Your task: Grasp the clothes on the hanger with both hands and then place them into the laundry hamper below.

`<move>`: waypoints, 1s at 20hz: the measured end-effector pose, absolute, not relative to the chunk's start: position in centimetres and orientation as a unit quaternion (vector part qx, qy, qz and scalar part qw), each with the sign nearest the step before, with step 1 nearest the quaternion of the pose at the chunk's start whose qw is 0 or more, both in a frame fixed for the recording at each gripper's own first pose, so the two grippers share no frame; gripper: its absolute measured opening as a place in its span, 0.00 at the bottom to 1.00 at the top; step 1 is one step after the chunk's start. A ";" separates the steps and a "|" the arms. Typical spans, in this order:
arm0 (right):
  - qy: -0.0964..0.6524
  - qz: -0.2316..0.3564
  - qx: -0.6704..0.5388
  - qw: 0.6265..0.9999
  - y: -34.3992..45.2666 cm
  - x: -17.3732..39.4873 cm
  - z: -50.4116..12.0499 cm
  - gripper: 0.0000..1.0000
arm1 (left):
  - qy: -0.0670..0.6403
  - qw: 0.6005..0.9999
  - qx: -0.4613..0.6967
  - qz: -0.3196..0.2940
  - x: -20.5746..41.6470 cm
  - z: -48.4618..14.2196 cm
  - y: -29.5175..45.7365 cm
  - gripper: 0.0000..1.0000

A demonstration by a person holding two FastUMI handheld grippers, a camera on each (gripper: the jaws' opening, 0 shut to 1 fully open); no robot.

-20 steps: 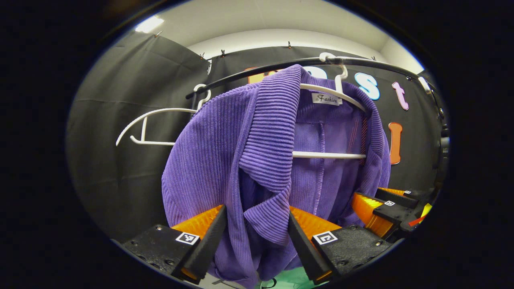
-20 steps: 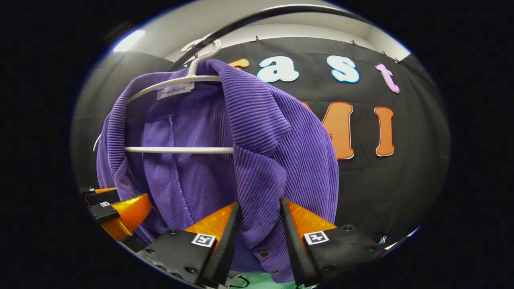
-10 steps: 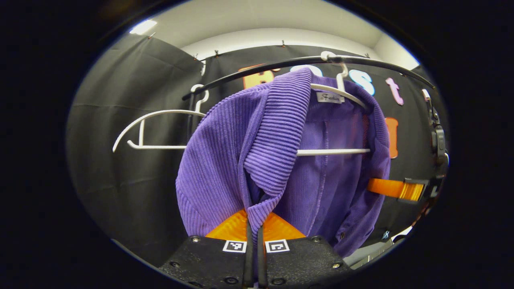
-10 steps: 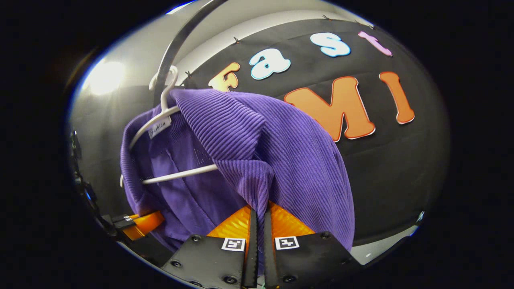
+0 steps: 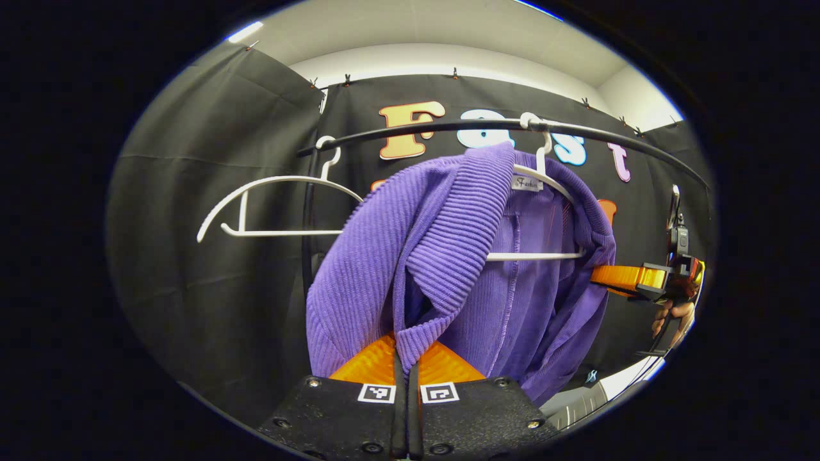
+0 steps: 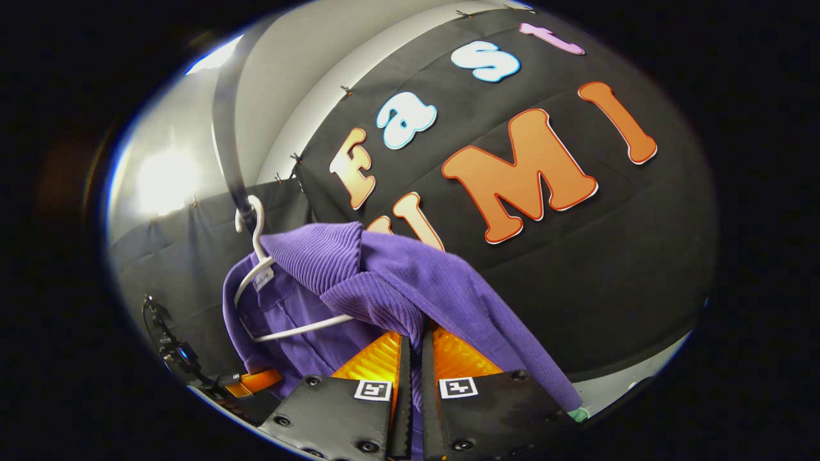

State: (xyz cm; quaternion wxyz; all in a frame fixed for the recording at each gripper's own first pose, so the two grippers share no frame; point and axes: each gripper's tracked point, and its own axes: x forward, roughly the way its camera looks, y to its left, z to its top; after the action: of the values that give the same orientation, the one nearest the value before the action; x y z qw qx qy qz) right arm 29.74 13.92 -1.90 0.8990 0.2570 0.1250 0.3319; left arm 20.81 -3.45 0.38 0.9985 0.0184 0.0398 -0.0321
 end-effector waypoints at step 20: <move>0.102 0.357 0.390 0.843 10.4 31.1 4.4 0.13 | -0.033 0.999 -0.042 0.000 18.0 11.2 3.0 0.01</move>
State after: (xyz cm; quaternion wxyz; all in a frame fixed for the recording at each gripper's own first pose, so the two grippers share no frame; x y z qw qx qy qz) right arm 31.07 10.45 4.38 0.8426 0.3899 0.1017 0.3572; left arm 18.04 3.04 11.15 0.9986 -0.0423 -0.0327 0.0001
